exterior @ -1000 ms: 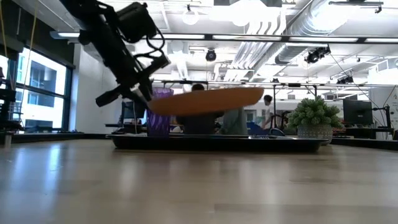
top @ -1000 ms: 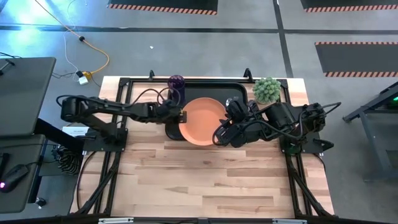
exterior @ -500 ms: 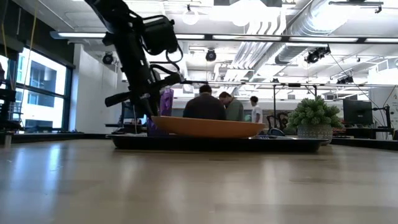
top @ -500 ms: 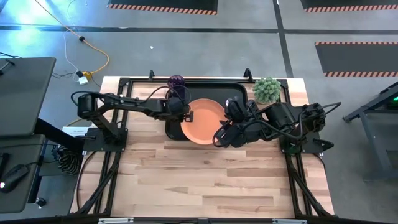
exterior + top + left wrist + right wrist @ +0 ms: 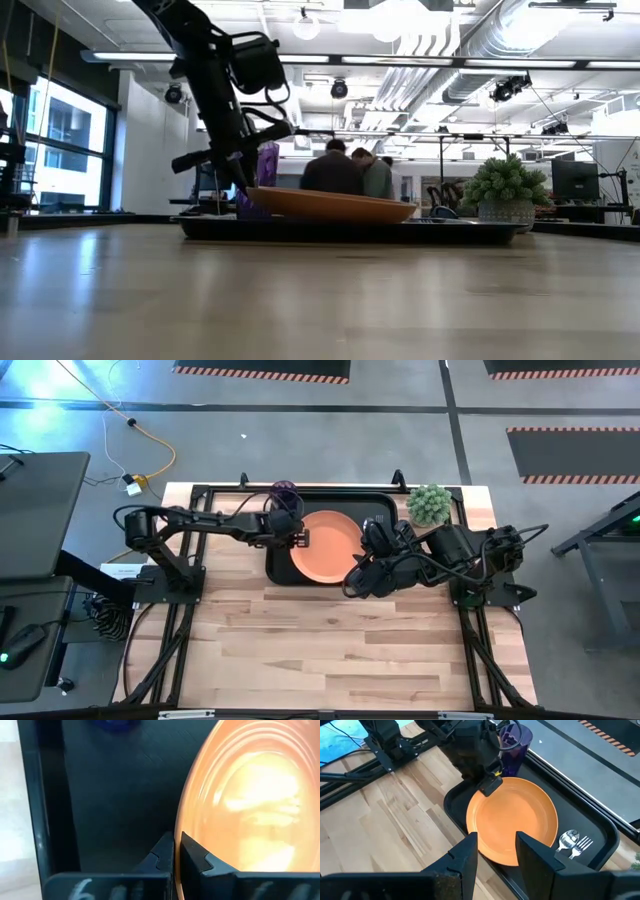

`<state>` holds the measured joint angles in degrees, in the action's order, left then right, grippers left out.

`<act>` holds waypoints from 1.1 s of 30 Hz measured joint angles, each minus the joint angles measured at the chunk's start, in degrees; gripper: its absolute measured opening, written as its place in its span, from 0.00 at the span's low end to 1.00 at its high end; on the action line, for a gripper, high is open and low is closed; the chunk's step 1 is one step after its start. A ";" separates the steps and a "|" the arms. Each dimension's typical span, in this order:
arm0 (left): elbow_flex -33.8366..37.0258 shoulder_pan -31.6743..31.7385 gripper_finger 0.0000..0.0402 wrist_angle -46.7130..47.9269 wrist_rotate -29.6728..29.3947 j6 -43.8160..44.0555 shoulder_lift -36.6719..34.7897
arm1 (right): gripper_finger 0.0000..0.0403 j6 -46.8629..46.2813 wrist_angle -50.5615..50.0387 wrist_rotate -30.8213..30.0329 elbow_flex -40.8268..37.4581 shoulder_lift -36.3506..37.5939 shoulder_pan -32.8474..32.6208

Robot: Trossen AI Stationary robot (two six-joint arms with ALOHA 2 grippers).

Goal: Pick and place plate/cup/fork/spoon on tray
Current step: Put the orange plate to the left of the brown spoon on the tray

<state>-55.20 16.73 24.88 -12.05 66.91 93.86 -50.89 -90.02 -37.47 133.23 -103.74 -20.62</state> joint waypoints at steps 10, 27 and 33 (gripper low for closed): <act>0.00 2.87 0.00 -0.58 1.19 -1.90 0.00 | 0.31 0.00 0.00 0.00 0.00 0.00 0.00; 0.02 3.14 0.04 -0.31 1.87 -2.60 0.00 | 0.31 0.00 0.00 0.70 -0.02 0.00 0.00; 0.02 3.15 0.06 -0.32 1.87 -2.57 0.00 | 0.31 0.00 0.00 0.91 -0.02 0.00 0.00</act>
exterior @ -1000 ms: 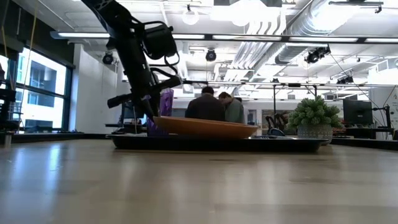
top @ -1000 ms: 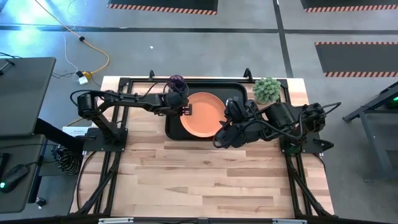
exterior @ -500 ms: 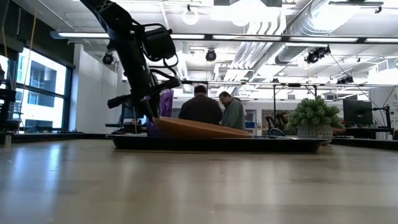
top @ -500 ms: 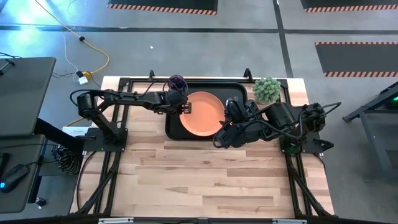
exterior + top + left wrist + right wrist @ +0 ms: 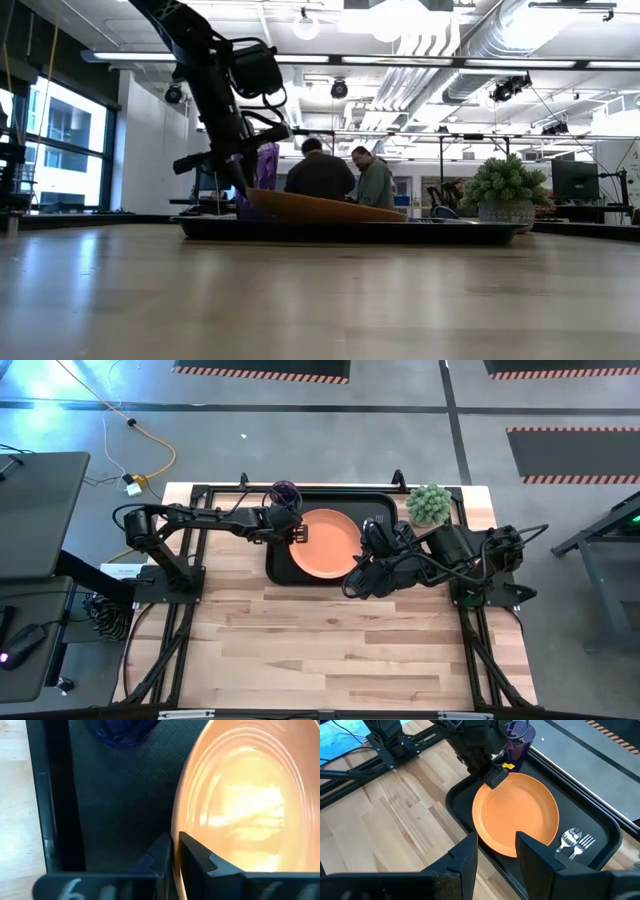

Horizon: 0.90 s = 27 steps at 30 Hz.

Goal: Pick and place plate/cup/fork/spoon on tray
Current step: Put the orange plate to the left of the brown spoon on the tray, then return to Home Position

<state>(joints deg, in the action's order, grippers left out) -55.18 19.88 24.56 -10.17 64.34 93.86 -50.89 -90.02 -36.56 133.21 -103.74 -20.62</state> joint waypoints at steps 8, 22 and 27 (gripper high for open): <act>0.00 -0.02 0.08 0.09 0.00 -0.02 0.00 | 0.31 0.27 0.00 -0.02 0.00 0.00 0.00; 0.00 -0.02 0.08 0.08 1.61 -1.27 -0.12 | 0.31 0.42 0.00 -0.02 0.00 0.00 0.00; 0.00 -0.44 0.08 0.46 2.59 -4.08 -2.57 | 0.31 0.42 0.00 -0.02 0.00 0.00 0.00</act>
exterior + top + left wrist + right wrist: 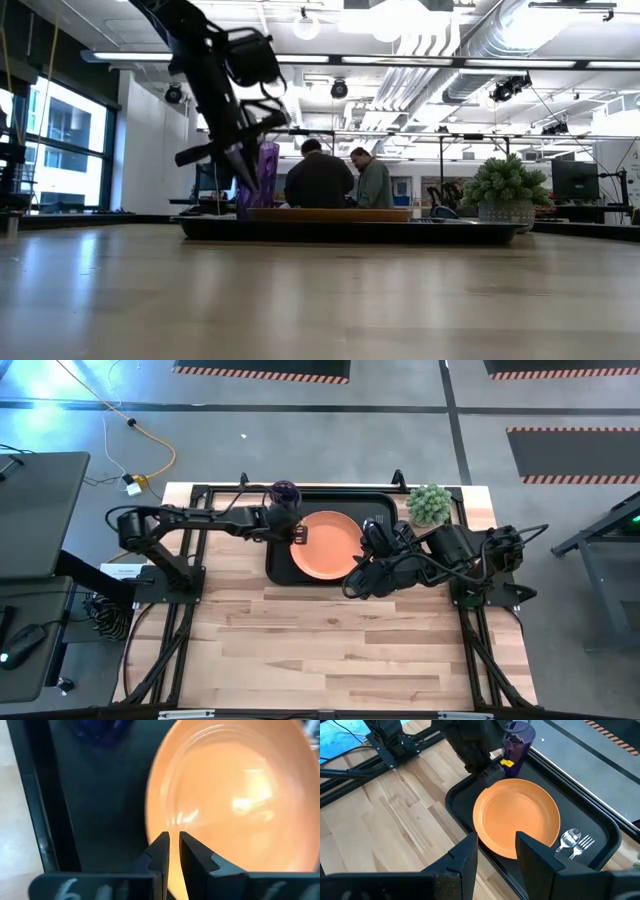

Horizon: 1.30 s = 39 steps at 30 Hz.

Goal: Pick and place plate/cup/fork/spoon on tray
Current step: Return to Home Position

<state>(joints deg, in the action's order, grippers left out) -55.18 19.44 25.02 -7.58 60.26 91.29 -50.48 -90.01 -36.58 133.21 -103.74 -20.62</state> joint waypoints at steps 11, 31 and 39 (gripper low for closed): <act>0.02 -1.59 0.08 0.70 2.54 -12.09 -14.47 | 0.31 -3.30 0.09 0.33 0.00 0.00 0.39; 1.61 -24.02 0.08 0.85 4.45 -37.93 -45.28 | 0.31 -3.50 8.49 2.36 0.00 0.00 0.37; 17.25 -31.53 0.08 -8.25 -0.12 -39.00 -57.75 | 0.31 -4.80 12.12 2.28 0.00 0.00 0.39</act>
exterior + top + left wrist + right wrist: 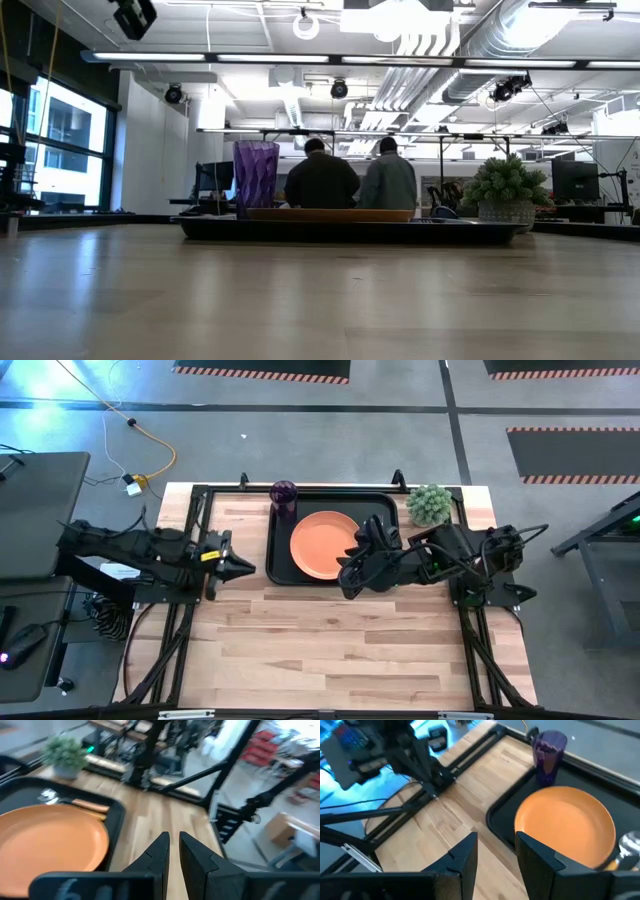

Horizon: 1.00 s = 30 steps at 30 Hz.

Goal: Pick and place plate/cup/fork/spoon on tray
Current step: Return to Home Position

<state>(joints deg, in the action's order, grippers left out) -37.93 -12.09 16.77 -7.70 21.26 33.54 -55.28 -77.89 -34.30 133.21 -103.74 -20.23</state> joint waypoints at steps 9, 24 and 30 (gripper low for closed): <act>14.99 -2.66 0.08 -11.13 2.56 -2.16 -13.66 | 0.31 3.90 2.82 -7.79 0.00 0.00 -0.02; 28.75 -2.76 0.08 -11.01 2.66 -5.14 -33.43 | 0.31 4.34 2.71 -8.29 0.00 0.00 1.90; 32.57 -2.76 0.08 -10.58 2.53 -6.87 -33.02 | 0.31 4.29 2.49 -9.32 0.00 -0.02 1.88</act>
<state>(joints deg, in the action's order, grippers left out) -5.36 -14.85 6.19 -5.16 14.39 0.52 -50.99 -75.40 -43.62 133.21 -103.77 -18.35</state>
